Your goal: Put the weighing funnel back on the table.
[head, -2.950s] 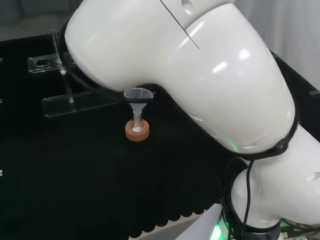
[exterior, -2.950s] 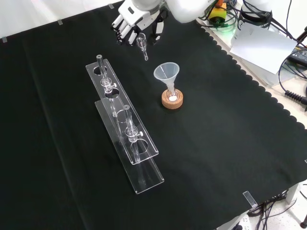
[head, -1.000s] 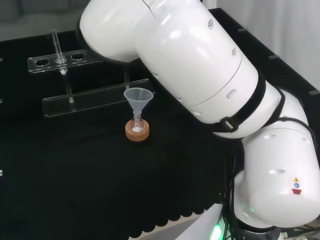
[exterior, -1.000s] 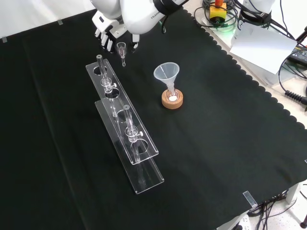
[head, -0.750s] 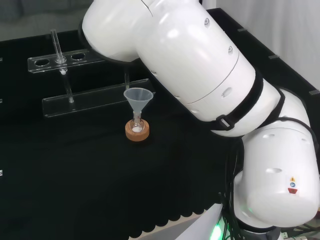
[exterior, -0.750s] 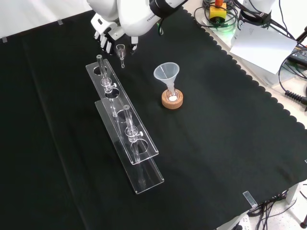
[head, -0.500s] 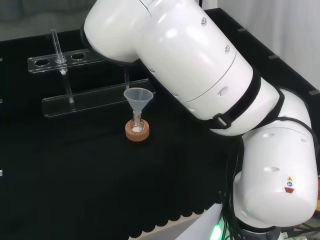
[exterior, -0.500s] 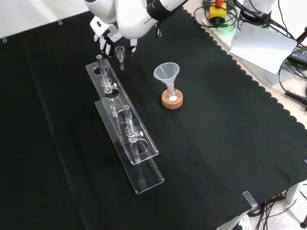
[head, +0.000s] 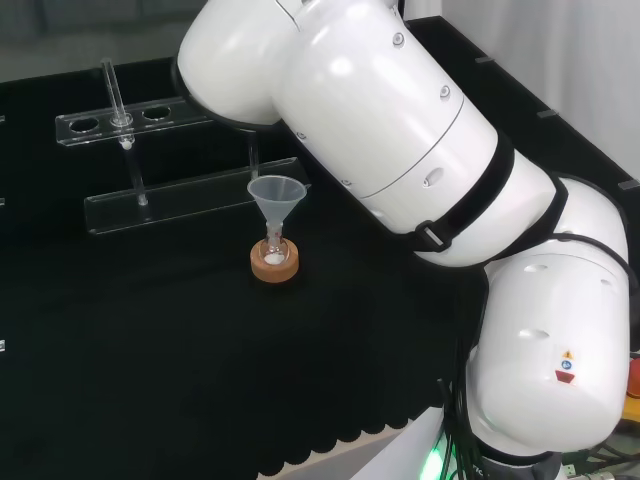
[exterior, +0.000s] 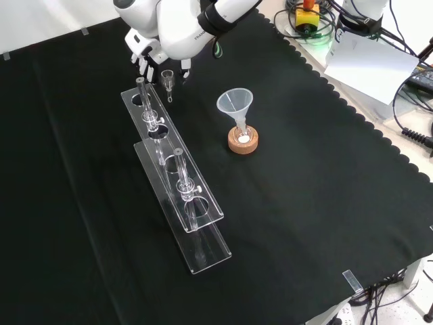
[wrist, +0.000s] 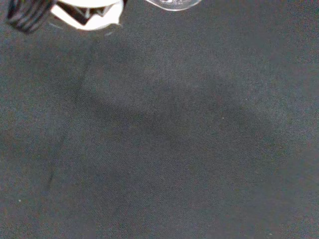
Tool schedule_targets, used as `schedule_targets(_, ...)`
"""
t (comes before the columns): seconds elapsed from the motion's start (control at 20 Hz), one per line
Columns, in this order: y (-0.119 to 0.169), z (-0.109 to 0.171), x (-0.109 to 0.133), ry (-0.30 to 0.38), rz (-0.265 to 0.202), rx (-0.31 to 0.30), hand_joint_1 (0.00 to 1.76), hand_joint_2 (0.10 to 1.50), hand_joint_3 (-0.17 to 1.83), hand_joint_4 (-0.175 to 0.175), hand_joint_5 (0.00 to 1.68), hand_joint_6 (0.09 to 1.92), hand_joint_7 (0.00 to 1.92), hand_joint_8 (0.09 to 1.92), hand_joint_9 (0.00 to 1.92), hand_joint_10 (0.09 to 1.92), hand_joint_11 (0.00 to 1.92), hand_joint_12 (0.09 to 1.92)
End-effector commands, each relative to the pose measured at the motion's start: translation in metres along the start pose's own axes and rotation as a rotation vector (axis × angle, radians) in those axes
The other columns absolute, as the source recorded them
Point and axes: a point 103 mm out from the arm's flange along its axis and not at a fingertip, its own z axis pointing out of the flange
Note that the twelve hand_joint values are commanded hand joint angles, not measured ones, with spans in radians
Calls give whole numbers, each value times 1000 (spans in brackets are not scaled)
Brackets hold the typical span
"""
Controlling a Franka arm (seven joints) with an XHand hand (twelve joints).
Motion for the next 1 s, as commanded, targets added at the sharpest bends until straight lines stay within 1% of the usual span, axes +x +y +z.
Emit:
schedule_targets(0.05,7,8,3,22,-6,-12,1101,648,762,175,1169,903,665,609,833,472,492,1224)
schedule_targets(0.35,12,15,9,10,-8,-10,1101,649,761,175,1168,903,661,610,831,471,492,1227)
schedule_targets(1.0,22,26,15,22,-9,-15,1100,652,757,175,1166,905,654,615,826,471,495,1229)
